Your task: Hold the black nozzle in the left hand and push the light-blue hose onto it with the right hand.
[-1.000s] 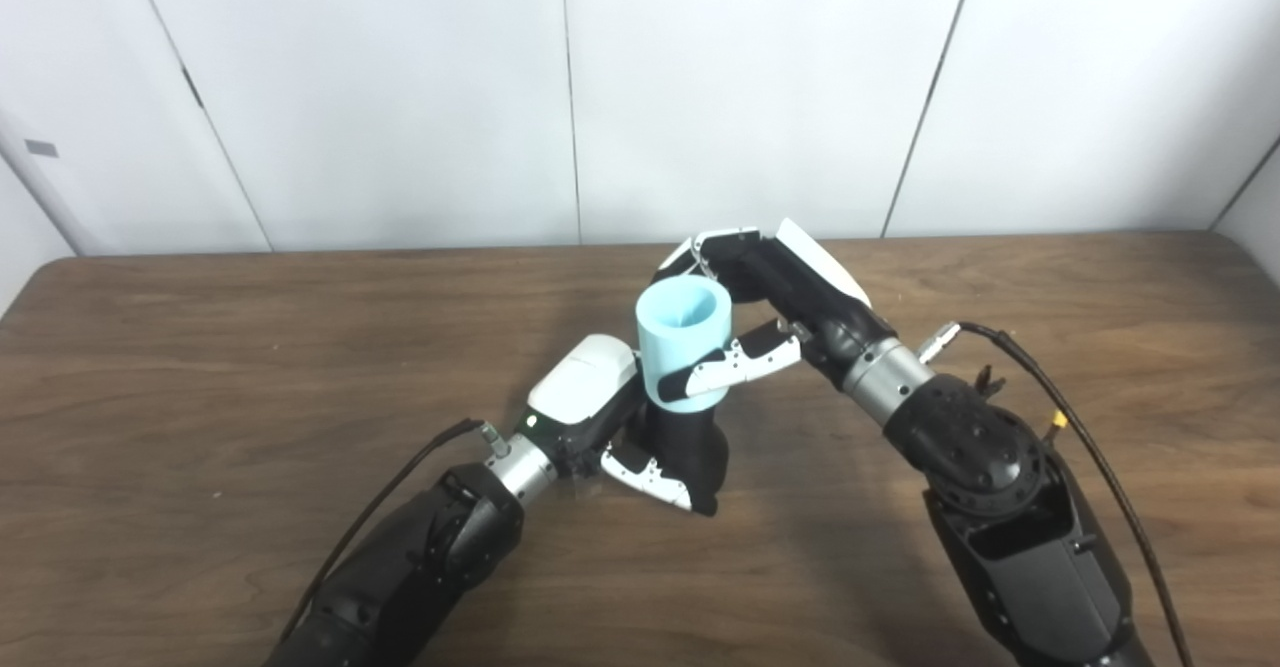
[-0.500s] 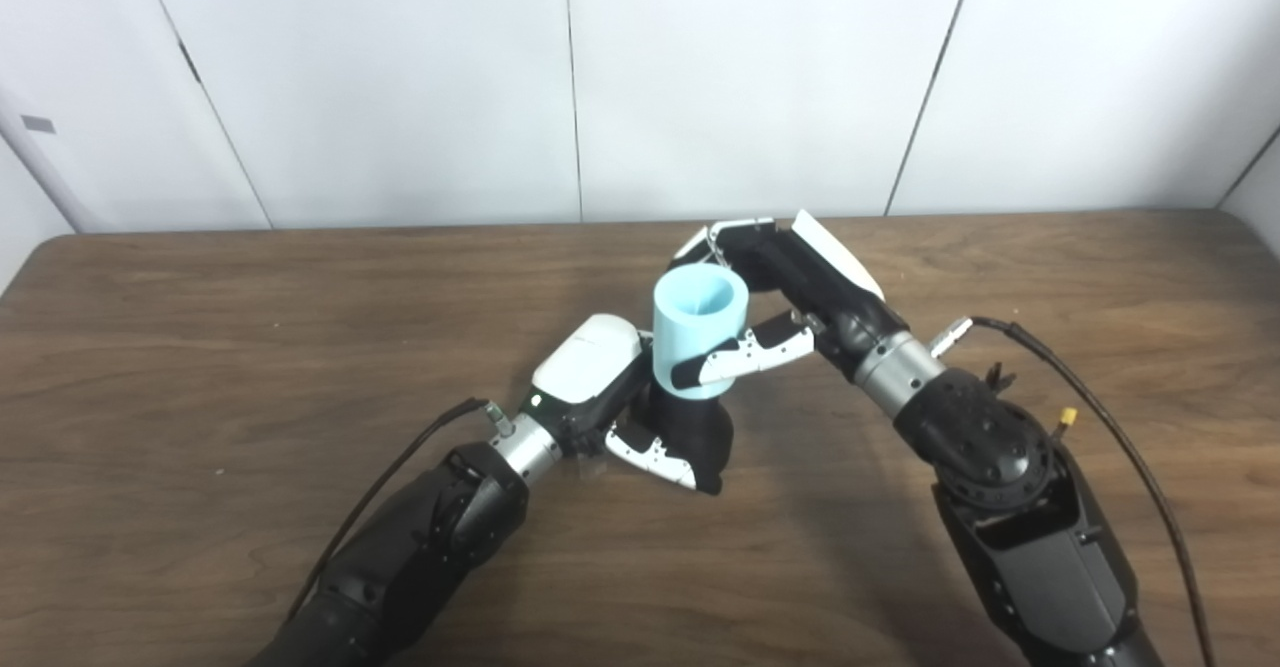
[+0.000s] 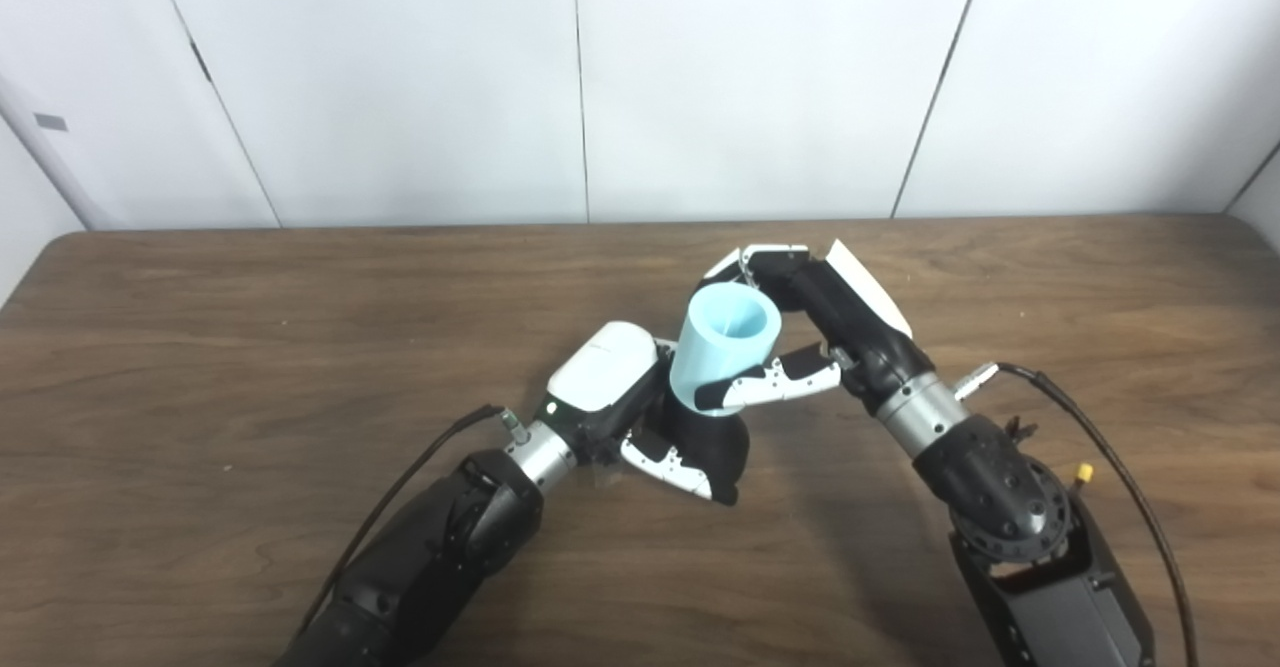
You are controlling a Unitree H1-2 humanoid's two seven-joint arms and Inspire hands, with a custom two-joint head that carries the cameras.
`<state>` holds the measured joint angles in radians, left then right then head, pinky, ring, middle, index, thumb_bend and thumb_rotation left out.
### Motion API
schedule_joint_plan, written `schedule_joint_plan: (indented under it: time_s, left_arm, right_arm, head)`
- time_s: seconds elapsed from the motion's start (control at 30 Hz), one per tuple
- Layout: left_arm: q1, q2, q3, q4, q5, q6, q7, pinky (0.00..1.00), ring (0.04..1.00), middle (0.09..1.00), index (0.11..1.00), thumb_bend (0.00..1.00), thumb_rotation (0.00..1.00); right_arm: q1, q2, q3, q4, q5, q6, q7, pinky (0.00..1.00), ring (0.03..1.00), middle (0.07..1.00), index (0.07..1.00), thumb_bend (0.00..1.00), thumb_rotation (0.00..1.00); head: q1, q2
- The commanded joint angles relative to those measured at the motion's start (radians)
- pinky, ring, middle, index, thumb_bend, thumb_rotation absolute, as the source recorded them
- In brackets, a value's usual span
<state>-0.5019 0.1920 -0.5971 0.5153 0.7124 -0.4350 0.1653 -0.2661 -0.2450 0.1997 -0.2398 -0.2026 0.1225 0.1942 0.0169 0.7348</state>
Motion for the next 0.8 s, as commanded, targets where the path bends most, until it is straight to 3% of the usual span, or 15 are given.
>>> schedule_joint_plan:
  time_s: [0.0,0.23,0.47,0.63,0.77]
  left_arm:
    - [0.147,-0.009,-0.041,0.090,0.023,0.056,-0.057,0.33,0.374,0.482,0.532,0.50,0.00]
    - [0.145,-0.011,-0.038,0.093,0.023,0.051,-0.064,0.34,0.381,0.485,0.526,0.50,0.00]
    - [0.147,-0.009,-0.040,0.090,0.031,0.049,-0.062,0.33,0.373,0.485,0.540,0.50,0.00]
    - [0.153,-0.007,-0.037,0.081,0.030,0.054,-0.066,0.34,0.380,0.488,0.526,0.50,0.00]
    - [0.154,-0.003,-0.033,0.077,0.024,0.051,-0.075,0.34,0.382,0.486,0.527,0.50,0.00]
  right_arm:
    - [0.047,-0.025,0.035,0.029,-0.024,-0.008,0.043,0.33,0.413,0.465,0.527,0.52,0.00]
    - [0.035,-0.042,0.102,0.037,-0.070,-0.069,0.066,0.30,0.399,0.470,0.529,0.52,0.00]
    - [0.003,-0.094,0.177,0.032,-0.133,-0.120,0.097,0.32,0.397,0.480,0.522,0.52,0.00]
    - [-0.023,-0.137,0.226,0.030,-0.139,-0.073,0.137,0.32,0.392,0.475,0.529,0.52,0.00]
    - [-0.034,-0.159,0.252,0.013,-0.139,0.005,0.160,0.32,0.391,0.475,0.530,0.52,0.00]
  head:
    - [0.001,0.002]
    - [0.001,0.002]
    - [0.001,0.008]
    - [0.002,0.014]
    - [0.000,0.015]
